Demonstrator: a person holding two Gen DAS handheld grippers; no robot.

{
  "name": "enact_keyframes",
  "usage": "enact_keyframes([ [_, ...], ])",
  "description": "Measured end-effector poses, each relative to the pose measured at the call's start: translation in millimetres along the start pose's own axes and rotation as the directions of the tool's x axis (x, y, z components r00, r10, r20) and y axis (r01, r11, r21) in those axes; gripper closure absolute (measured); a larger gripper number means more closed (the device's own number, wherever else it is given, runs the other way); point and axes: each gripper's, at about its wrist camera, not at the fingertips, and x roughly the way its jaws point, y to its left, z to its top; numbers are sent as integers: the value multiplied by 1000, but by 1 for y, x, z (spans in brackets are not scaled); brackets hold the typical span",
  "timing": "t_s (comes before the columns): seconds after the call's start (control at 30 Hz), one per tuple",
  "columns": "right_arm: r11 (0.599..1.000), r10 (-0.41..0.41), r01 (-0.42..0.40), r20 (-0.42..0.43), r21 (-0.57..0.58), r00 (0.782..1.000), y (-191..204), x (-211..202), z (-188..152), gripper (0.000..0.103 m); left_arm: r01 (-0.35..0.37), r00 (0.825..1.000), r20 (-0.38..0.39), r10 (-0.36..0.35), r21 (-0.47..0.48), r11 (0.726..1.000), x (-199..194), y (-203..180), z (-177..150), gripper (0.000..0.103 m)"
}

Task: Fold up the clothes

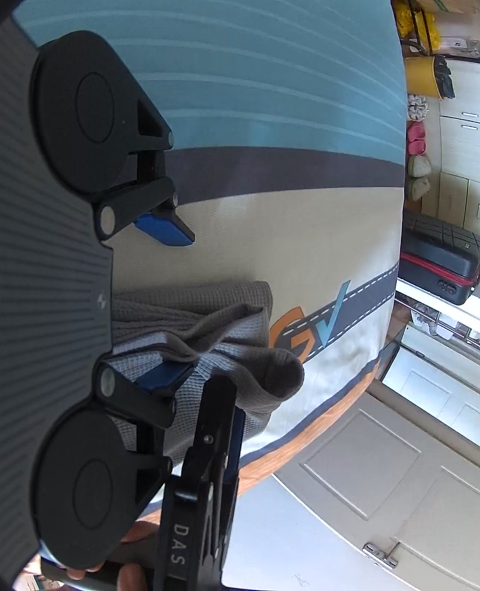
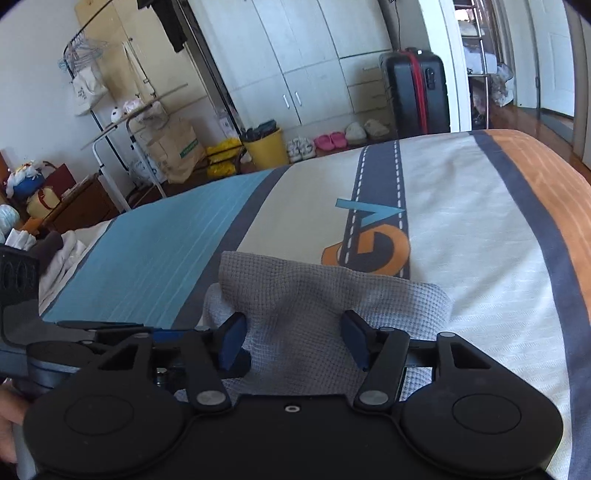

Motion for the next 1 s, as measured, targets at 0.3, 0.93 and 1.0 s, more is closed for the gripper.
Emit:
enact_keyframes([
  [0.3,952,172,-204,154,228,973,-28,-38,-2,38,125,986,99,-137,118,985,-36,-35,3,36],
  [0.93,872,64,-70,29,485,998,-92,-60,-36,17,209,960,-185,-211,-26,977,25,-3,27,39],
  [1.0,868,72,-47,-32,494,997,-96,-44,-40,17,222,955,-194,-225,-38,974,34,-5,37,35],
])
